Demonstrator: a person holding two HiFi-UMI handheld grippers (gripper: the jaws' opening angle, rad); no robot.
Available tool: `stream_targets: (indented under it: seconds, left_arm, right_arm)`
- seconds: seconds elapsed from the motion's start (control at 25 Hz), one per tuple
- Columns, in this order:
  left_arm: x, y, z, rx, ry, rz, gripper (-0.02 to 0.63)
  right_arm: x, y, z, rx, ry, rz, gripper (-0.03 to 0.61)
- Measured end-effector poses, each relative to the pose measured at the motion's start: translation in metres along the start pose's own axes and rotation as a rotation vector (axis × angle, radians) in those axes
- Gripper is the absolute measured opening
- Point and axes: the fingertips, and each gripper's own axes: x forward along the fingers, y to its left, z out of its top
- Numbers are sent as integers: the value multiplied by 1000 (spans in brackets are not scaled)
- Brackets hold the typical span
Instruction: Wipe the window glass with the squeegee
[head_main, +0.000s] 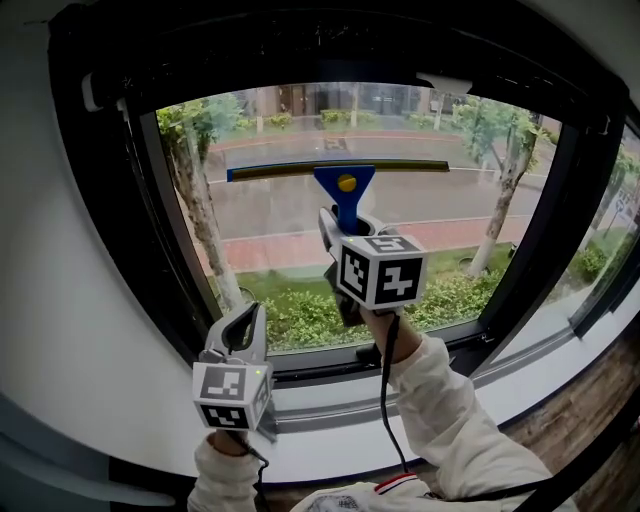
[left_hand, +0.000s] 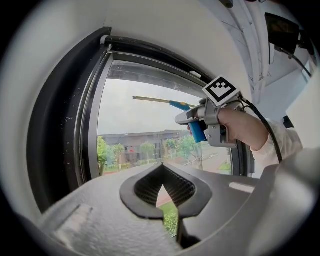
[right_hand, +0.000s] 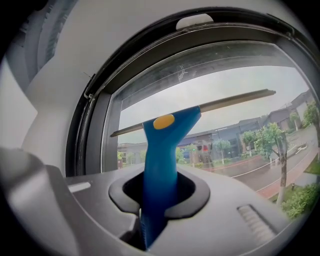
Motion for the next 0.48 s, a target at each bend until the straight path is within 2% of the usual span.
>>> stream_targets:
  seconds: [0.48]
  left_arm:
    - [-1, -5, -12, -7, 23, -5, 0]
  right_arm:
    - [-5, -3, -41, 9, 39, -14, 75]
